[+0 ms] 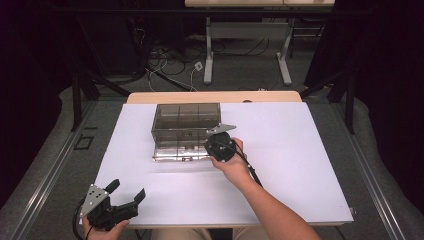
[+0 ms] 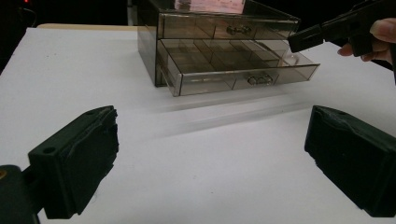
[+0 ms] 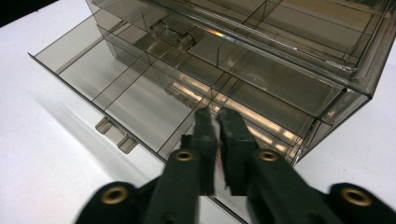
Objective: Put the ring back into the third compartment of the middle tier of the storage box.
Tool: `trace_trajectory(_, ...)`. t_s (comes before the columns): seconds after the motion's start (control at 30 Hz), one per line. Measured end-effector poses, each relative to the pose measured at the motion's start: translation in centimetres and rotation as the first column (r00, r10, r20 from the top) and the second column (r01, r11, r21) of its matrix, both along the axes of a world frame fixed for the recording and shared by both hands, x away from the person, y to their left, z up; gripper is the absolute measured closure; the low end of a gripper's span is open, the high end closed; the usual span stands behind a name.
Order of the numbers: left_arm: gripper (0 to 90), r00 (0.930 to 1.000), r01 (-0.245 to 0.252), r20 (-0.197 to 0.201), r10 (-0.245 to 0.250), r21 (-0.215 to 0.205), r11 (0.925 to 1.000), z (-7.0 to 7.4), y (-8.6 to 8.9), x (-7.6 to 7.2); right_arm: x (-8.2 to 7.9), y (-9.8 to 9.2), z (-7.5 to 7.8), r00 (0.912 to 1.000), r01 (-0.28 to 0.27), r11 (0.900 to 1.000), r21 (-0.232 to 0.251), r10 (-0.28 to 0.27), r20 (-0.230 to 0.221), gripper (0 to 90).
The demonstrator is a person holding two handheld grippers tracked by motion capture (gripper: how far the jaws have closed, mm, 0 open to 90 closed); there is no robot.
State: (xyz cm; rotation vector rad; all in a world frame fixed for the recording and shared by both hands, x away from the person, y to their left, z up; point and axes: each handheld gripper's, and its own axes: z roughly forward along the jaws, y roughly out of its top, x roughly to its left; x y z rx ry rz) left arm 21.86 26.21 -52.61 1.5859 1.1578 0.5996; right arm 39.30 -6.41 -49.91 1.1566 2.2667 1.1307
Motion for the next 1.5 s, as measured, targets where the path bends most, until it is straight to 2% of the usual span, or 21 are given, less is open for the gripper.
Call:
trace_trajectory(0.03, 3.2, 1.0000, 0.001, 0.000, -0.001, 0.001, 1.0000, 0.0, 0.0, 0.0, 0.0, 0.0, 0.0, 1.0000, -0.003, 1.000, 0.010, 0.003, -0.007, 79.2)
trace_trajectory(0.33, 3.2, 1.0000, -0.001, 0.001, 0.001, 0.001, 1.0000, 0.0, 0.0, 0.0, -0.2, -0.3, 0.3, 1.0000, -0.005, 1.000, 0.031, 0.005, -0.003, 67.3)
trace_trajectory(0.47, 3.2, 1.0000, -0.001, 0.001, 0.001, 0.000, 1.0000, 0.0, 0.0, 0.0, -0.3, -0.4, 0.4, 0.9999, -0.012, 1.000, 0.028, 0.012, -0.002, 65.6)
trace_trajectory(0.53, 3.2, 1.0000, -0.001, 0.002, 0.001, 0.000, 1.0000, 0.0, 0.0, 0.0, -0.6, -0.5, 0.7, 0.9998, -0.019, 1.000, 0.011, 0.019, -0.004, 62.6)
trace_trajectory(0.57, 3.2, 1.0000, -0.001, 0.002, 0.001, 0.000, 1.0000, 0.0, 0.0, 0.0, -0.6, -0.5, 0.7, 0.9997, -0.020, 0.999, 0.027, 0.020, 0.015, 61.9)
trace_trajectory(0.67, 3.2, 1.0000, -0.001, 0.000, 0.001, 0.001, 1.0000, 0.0, 0.0, 0.0, -0.9, -0.6, 1.0, 0.9993, -0.026, 0.999, 0.021, 0.025, 0.026, 59.2)
trace_trajectory(0.73, 3.2, 1.0000, 0.000, 0.000, 0.000, 0.002, 1.0000, 0.0, 0.0, 0.0, -1.1, -0.7, 1.1, 0.9995, -0.025, 0.999, 0.024, 0.024, 0.018, 56.5)
trace_trajectory(0.93, 3.2, 1.0000, 0.002, -0.002, -0.002, -0.001, 1.0000, 0.0, 0.0, 0.0, -1.3, -1.0, 1.3, 0.9999, -0.014, 1.000, 0.014, 0.014, 0.007, 55.5)
trace_trajectory(1.0, 3.2, 1.0000, 0.000, -0.003, 0.000, 0.000, 1.0000, 0.0, 0.0, 0.0, -1.5, -1.3, 1.4, 0.9993, -0.022, 1.000, 0.016, 0.021, 0.030, 55.5)
trace_trajectory(1.07, 3.2, 1.0000, 0.000, -0.002, 0.000, 0.000, 1.0000, 0.0, 0.0, 0.0, -1.5, -1.4, 1.5, 0.9992, -0.029, 0.999, 0.019, 0.029, 0.027, 55.0)
trace_trajectory(1.1, 3.2, 1.0000, 0.001, -0.001, -0.001, 0.000, 1.0000, 0.0, 0.0, 0.0, -1.6, -1.5, 1.6, 0.9992, -0.038, 0.999, 0.017, 0.037, 0.012, 54.2)
trace_trajectory(1.13, 3.2, 1.0000, 0.001, -0.001, -0.001, 0.000, 1.0000, 0.0, 0.0, 0.0, -1.7, -1.6, 1.6, 0.9987, -0.042, 0.999, 0.025, 0.041, 0.029, 51.4)
trace_trajectory(1.17, 3.2, 1.0000, 0.001, -0.001, -0.001, 0.000, 1.0000, 0.0, 0.0, 0.0, -1.7, -1.6, 1.6, 0.9987, -0.042, 0.999, 0.025, 0.041, 0.029, 51.4)
trace_trajectory(1.2, 3.2, 1.0000, 0.001, -0.002, -0.001, -0.001, 1.0000, 0.0, 0.0, 0.0, -1.9, -1.7, 1.7, 0.9986, -0.045, 0.999, 0.027, 0.044, 0.029, 47.1)
trace_trajectory(1.3, 3.2, 1.0000, 0.002, -0.003, -0.002, -0.001, 1.0000, 0.0, -0.1, 0.0, -2.2, -1.9, 1.8, 0.9989, -0.040, 0.999, 0.037, 0.039, 0.026, 43.1)
trace_trajectory(1.33, 3.2, 1.0000, 0.002, -0.003, -0.002, -0.002, 1.0000, 0.0, -0.1, 0.0, -2.4, -2.1, 1.9, 0.9987, -0.045, 0.998, 0.048, 0.043, 0.029, 39.2)
trace_trajectory(1.5, 3.2, 1.0000, 0.001, -0.002, -0.001, -0.003, 1.0000, 0.0, -0.1, 0.0, -2.9, -2.7, 2.0, 0.9980, -0.056, 0.997, 0.046, 0.055, 0.030, 38.0)
